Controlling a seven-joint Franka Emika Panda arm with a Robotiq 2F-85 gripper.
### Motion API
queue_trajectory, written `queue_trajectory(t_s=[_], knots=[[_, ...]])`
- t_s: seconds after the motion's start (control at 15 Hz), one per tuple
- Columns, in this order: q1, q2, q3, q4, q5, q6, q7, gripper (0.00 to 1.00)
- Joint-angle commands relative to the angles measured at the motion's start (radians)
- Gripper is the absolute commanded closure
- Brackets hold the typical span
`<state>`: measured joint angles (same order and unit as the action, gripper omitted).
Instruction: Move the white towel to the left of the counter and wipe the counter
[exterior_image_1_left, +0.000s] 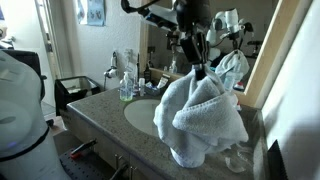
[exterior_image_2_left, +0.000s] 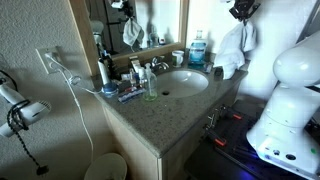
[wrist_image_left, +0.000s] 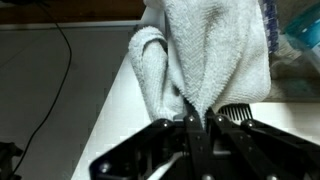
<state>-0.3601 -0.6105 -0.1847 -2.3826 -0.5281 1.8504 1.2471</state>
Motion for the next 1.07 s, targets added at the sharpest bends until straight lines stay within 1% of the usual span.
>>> queue_trajectory(t_s=[0.0, 0.27, 0.47, 0.67, 1.0], knots=[[0.021, -0.036, 0.032, 0.045, 0.090, -0.059, -0.088, 0.94], [0.077, -0.045, 0.041, 0.107, 0.225, -0.097, -0.254, 0.94], [0.127, -0.041, 0.067, 0.143, 0.350, -0.089, -0.344, 0.94], [0.187, -0.028, 0.115, 0.154, 0.467, -0.089, -0.420, 0.94], [0.286, 0.014, 0.210, 0.126, 0.628, -0.094, -0.512, 0.94]])
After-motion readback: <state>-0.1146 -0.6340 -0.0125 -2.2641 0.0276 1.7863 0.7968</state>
